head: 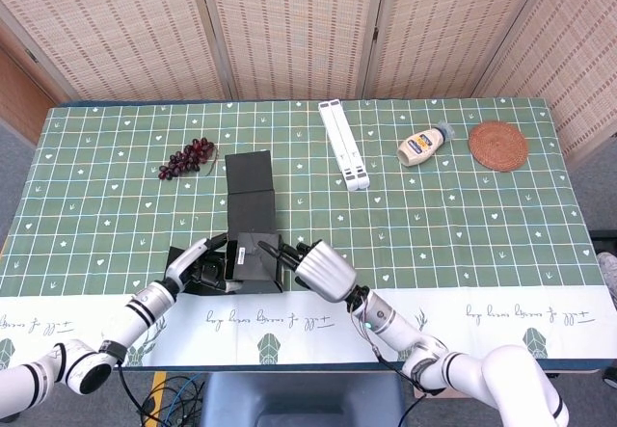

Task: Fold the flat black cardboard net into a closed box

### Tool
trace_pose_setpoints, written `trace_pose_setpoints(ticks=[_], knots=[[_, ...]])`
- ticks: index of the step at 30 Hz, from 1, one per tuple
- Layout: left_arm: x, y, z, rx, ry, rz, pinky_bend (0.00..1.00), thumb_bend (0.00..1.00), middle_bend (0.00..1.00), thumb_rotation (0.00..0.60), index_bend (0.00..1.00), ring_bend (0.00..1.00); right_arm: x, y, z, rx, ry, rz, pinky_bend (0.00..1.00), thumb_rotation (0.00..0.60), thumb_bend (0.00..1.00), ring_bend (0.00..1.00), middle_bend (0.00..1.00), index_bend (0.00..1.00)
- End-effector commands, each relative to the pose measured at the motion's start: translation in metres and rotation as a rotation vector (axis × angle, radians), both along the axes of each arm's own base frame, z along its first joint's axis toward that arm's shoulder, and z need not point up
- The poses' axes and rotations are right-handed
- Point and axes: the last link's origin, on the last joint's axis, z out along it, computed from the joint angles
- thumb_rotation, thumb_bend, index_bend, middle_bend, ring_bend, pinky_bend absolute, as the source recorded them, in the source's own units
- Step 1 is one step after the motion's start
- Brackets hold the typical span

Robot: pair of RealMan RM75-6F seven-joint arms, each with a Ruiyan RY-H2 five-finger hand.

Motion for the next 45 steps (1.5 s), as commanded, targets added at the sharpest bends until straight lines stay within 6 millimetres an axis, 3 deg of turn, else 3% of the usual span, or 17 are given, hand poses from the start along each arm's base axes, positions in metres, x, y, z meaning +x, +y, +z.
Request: trace_pose_setpoints(ticks=[1,19,24,32,45], knots=[[-0.001,0.0,0.0,-0.001,0.0,0.002,0.78,0.05,0.22,0.6,0.27,0.59,0.002,-0.001,0.001,-0.007,-0.01,0.002,1.0,0.6,0.11,0.68,0.0,0.0],[0.005,-0.007,-0.008,-0.006,0.062,-0.07,0.78,0.05,0.22,0.6,0.26,0.59,0.018,-0.008,-0.006,-0.028,0.035,0.048,1.0,0.6,0.12,0.67,0.0,0.0],[0.008,-0.006,-0.014,-0.006,0.082,-0.095,0.78,0.05,0.22,0.6,0.26,0.59,0.019,-0.008,-0.006,-0.036,0.063,0.073,1.0,0.6,0.12,0.69,0.09,0.0],[0.012,-0.004,-0.026,-0.006,0.118,-0.129,0.78,0.05,0.22,0.6,0.26,0.63,0.017,-0.007,-0.013,-0.023,0.131,0.098,1.0,0.6,0.14,0.75,0.28,0.22],[0.009,-0.005,-0.037,0.017,0.178,-0.174,0.78,0.05,0.21,0.6,0.25,0.59,0.015,-0.006,-0.025,0.005,0.198,0.114,1.0,0.6,0.2,0.77,0.33,0.3]])
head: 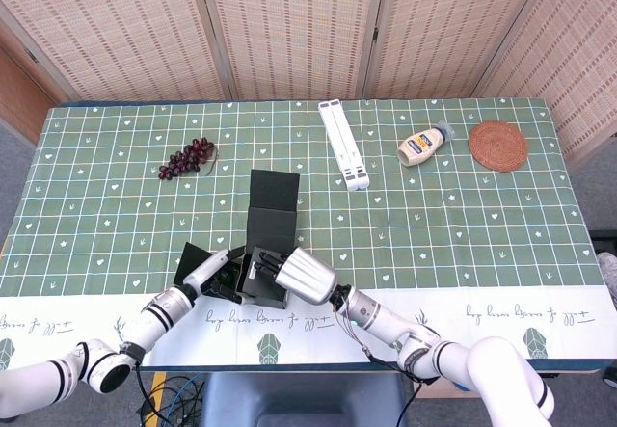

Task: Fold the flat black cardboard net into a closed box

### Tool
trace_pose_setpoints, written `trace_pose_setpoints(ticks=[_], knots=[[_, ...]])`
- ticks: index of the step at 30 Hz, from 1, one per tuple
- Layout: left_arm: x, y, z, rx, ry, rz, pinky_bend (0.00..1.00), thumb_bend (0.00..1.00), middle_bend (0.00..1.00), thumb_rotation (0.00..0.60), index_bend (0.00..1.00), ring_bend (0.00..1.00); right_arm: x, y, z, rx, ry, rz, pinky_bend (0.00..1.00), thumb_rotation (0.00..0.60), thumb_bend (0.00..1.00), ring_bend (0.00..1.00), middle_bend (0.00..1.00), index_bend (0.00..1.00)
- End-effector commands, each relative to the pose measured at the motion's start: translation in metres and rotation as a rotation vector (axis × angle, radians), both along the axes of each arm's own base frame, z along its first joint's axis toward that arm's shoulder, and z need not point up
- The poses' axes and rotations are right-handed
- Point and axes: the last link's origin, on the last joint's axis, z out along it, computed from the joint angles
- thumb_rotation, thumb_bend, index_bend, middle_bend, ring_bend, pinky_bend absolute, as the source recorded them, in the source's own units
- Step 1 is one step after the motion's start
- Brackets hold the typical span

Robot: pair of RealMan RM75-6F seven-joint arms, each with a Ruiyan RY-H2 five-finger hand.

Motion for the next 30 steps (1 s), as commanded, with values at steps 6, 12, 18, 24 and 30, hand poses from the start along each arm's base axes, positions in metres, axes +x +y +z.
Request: trace_pose_setpoints(ticks=[6,12,18,24,30], knots=[[0.0027,-0.0008,-0.0015,0.006,0.002,-0.014,0.78,0.05,0.21,0.6,0.23,0.59,-0.0005,0.0017,-0.0024,0.004,0.022,0.008,1.0,0.6,0.21,0.77,0.34,0.31],[0.0036,-0.0011,-0.0017,0.002,0.0,-0.014,0.78,0.05,0.21,0.6,0.22,0.59,-0.0018,0.0034,-0.0032,0.01,0.042,0.013,1.0,0.6,0.21,0.77,0.34,0.31],[0.0046,-0.0015,-0.0015,-0.005,-0.003,-0.016,0.78,0.05,0.21,0.6,0.2,0.59,-0.0022,0.0059,-0.0047,0.017,0.059,0.02,1.0,0.6,0.22,0.77,0.34,0.31],[0.0042,-0.0014,-0.0018,-0.009,-0.003,-0.012,0.78,0.05,0.21,0.6,0.2,0.59,-0.0025,0.0067,-0.0048,0.021,0.074,0.026,1.0,0.6,0.23,0.77,0.34,0.32],[0.0043,-0.0022,-0.0006,-0.015,-0.01,-0.009,0.78,0.05,0.18,0.6,0.17,0.59,-0.0048,0.0081,-0.0056,0.025,0.113,0.041,1.0,0.6,0.25,0.77,0.35,0.33]])
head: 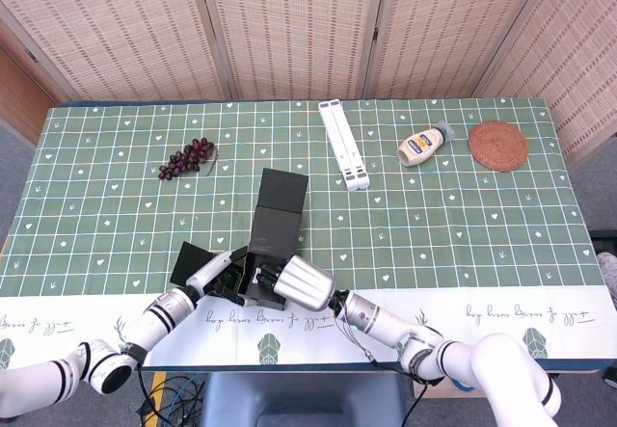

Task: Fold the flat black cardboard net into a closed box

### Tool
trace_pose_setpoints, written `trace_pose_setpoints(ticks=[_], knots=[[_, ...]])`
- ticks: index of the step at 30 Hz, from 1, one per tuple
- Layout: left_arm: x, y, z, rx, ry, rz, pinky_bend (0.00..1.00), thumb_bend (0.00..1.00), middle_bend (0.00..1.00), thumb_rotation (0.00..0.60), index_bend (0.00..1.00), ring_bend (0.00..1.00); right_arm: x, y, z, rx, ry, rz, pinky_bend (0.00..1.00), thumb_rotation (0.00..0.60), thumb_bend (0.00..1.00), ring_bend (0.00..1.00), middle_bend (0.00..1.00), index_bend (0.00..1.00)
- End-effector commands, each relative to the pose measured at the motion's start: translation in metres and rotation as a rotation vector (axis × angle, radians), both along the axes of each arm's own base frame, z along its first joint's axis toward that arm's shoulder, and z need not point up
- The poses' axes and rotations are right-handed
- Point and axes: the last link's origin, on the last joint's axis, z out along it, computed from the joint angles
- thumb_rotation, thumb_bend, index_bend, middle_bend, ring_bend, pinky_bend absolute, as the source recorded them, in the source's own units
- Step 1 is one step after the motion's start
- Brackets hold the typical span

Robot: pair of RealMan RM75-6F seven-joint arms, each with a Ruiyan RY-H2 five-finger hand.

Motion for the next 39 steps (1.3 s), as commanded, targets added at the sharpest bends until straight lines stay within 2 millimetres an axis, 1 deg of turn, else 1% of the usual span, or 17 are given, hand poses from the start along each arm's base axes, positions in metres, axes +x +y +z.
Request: trace_pose_setpoints(ticks=[1,4,9,14,16,18,21,24,26,29,31,35,36,37,38,39], knots=[[0.0,0.0,0.001,-0.001,0.0,-0.001,0.78,0.05,0.17,0.6,0.16,0.59,-0.001,0.001,0.0,0.003,0.018,0.008,1.0,0.6,0.25,0.77,0.35,0.33],[0.0,0.0,0.001,-0.004,-0.003,0.002,0.78,0.05,0.17,0.6,0.16,0.59,-0.001,0.001,0.001,0.004,0.039,0.017,1.0,0.6,0.27,0.77,0.35,0.34],[0.0,-0.001,0.001,-0.012,-0.009,0.008,0.78,0.05,0.17,0.6,0.16,0.59,-0.001,0.0,0.003,0.016,0.08,0.032,1.0,0.6,0.32,0.78,0.39,0.41],[0.0,-0.001,0.001,-0.019,-0.016,0.016,0.78,0.05,0.17,0.6,0.17,0.59,0.001,-0.001,0.005,0.026,0.121,0.047,1.0,0.6,0.43,0.79,0.46,0.51],[0.0,-0.001,0.001,-0.02,-0.021,0.018,0.78,0.05,0.17,0.6,0.17,0.59,0.002,-0.001,0.007,0.03,0.131,0.052,1.0,0.6,0.47,0.8,0.5,0.54],[0.0,-0.002,0.002,-0.021,-0.025,0.02,0.78,0.05,0.17,0.6,0.17,0.59,0.004,-0.001,0.008,0.034,0.134,0.054,1.0,0.6,0.5,0.8,0.57,0.6],[0.0,-0.002,0.002,-0.023,-0.028,0.023,0.78,0.05,0.17,0.6,0.18,0.59,0.006,-0.001,0.009,0.039,0.137,0.054,1.0,0.6,0.53,0.81,0.66,0.69],[-0.001,-0.002,0.002,-0.024,-0.031,0.026,0.78,0.05,0.17,0.6,0.18,0.59,0.007,-0.001,0.01,0.039,0.134,0.051,1.0,0.6,0.55,0.81,0.72,0.75],[-0.001,-0.003,0.002,-0.025,-0.031,0.027,0.78,0.05,0.17,0.6,0.18,0.59,0.007,-0.001,0.01,0.038,0.137,0.051,1.0,0.6,0.55,0.82,0.73,0.76],[-0.002,-0.003,0.002,-0.024,-0.032,0.028,0.78,0.05,0.17,0.6,0.18,0.59,0.006,-0.002,0.012,0.047,0.14,0.04,1.0,0.6,0.54,0.82,0.65,0.75],[-0.002,-0.003,0.002,-0.021,-0.034,0.028,0.78,0.05,0.17,0.6,0.18,0.59,0.006,-0.002,0.014,0.045,0.14,0.038,1.0,0.6,0.51,0.82,0.56,0.69],[-0.001,-0.003,0.005,-0.009,-0.035,0.024,0.78,0.05,0.15,0.6,0.15,0.6,0.007,-0.003,0.021,0.04,0.138,0.021,1.0,0.6,0.41,0.81,0.33,0.28],[-0.001,-0.003,0.005,-0.006,-0.033,0.02,0.78,0.05,0.13,0.6,0.14,0.62,0.007,-0.003,0.023,0.038,0.133,0.015,1.0,0.6,0.38,0.8,0.28,0.19],[-0.001,-0.003,0.006,0.0,-0.028,0.014,0.78,0.05,0.09,0.6,0.11,0.61,0.008,-0.002,0.027,0.034,0.124,0.007,1.0,0.6,0.36,0.8,0.23,0.11],[0.0,-0.004,0.007,0.005,-0.026,0.009,0.78,0.05,0.07,0.6,0.1,0.6,0.008,-0.002,0.029,0.031,0.115,0.0,1.0,0.6,0.33,0.79,0.2,0.05],[0.0,-0.004,0.008,0.01,-0.025,0.006,0.78,0.05,0.05,0.6,0.08,0.58,0.008,-0.001,0.033,0.028,0.104,-0.011,1.0,0.6,0.32,0.78,0.18,0.02]])
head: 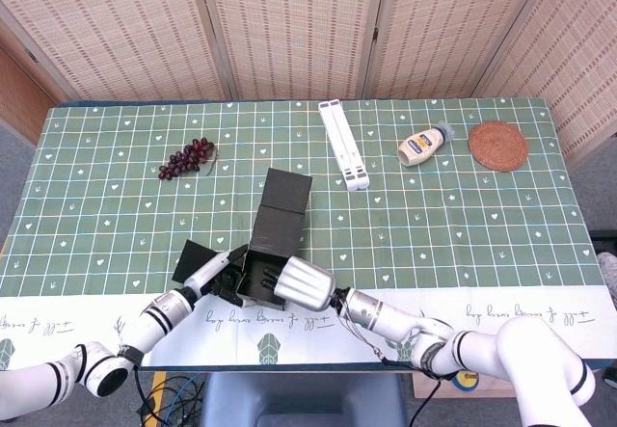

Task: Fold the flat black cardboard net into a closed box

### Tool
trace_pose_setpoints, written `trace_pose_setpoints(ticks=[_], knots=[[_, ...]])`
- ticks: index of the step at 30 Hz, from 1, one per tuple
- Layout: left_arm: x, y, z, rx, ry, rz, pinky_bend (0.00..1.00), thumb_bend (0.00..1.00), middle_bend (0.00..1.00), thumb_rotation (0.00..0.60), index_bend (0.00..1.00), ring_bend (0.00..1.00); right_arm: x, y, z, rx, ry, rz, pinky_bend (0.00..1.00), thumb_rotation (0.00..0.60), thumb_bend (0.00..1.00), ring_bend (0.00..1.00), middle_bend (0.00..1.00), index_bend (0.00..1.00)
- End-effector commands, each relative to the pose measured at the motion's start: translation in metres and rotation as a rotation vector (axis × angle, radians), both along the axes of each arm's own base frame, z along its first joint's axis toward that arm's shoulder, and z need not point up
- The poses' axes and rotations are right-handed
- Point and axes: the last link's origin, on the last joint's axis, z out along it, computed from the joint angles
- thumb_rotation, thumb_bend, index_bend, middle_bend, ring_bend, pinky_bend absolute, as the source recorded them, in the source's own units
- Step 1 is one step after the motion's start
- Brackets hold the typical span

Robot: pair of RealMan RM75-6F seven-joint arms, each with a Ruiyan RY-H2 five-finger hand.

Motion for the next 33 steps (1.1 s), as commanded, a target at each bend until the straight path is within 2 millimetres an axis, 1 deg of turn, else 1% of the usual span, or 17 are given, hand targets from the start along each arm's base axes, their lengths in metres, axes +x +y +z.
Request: trace_pose_setpoints(ticks=[1,4,9,12,15,19,23,29,33], knots=[[0.001,-0.001,0.004,0.019,0.002,-0.009,0.78,0.05,0.02,0.6,0.07,0.57,-0.001,0.0,0.015,-0.018,-0.04,-0.043,1.0,0.6,0.31,0.78,0.17,0.01],[0.001,-0.003,0.009,0.041,0.008,-0.021,0.78,0.05,0.0,0.6,0.05,0.57,-0.009,0.001,0.031,-0.025,-0.074,-0.1,1.0,0.6,0.3,0.78,0.16,0.0],[0.003,-0.004,0.02,0.087,0.012,-0.036,0.78,0.05,0.0,0.6,0.05,0.56,-0.03,0.001,0.056,-0.017,-0.084,-0.232,1.0,0.6,0.31,0.78,0.16,0.0],[0.003,-0.003,0.027,0.116,0.009,-0.036,0.78,0.05,0.0,0.6,0.05,0.56,-0.04,0.0,0.065,-0.014,-0.075,-0.294,1.0,0.6,0.31,0.78,0.16,0.0],[0.003,-0.001,0.036,0.145,0.012,-0.036,0.78,0.05,0.0,0.6,0.05,0.56,-0.048,-0.001,0.069,-0.006,-0.075,-0.354,1.0,0.6,0.31,0.78,0.16,0.0],[-0.003,0.001,0.047,0.173,0.035,-0.026,0.78,0.05,0.0,0.6,0.05,0.56,-0.057,-0.004,0.068,0.027,-0.075,-0.436,1.0,0.6,0.31,0.78,0.16,0.0],[-0.01,0.0,0.056,0.191,0.061,-0.011,0.78,0.05,0.0,0.6,0.05,0.56,-0.063,-0.005,0.063,0.07,-0.086,-0.509,1.0,0.6,0.28,0.78,0.16,0.0],[-0.02,-0.004,0.069,0.215,0.069,0.01,0.78,0.05,0.0,0.6,0.05,0.56,-0.072,0.003,0.054,0.133,-0.116,-0.628,1.0,0.6,0.19,0.78,0.16,0.0],[-0.022,-0.007,0.075,0.226,0.061,0.016,0.78,0.05,0.0,0.6,0.05,0.56,-0.072,0.005,0.05,0.2,-0.152,-0.733,1.0,0.6,0.15,0.78,0.15,0.0]])
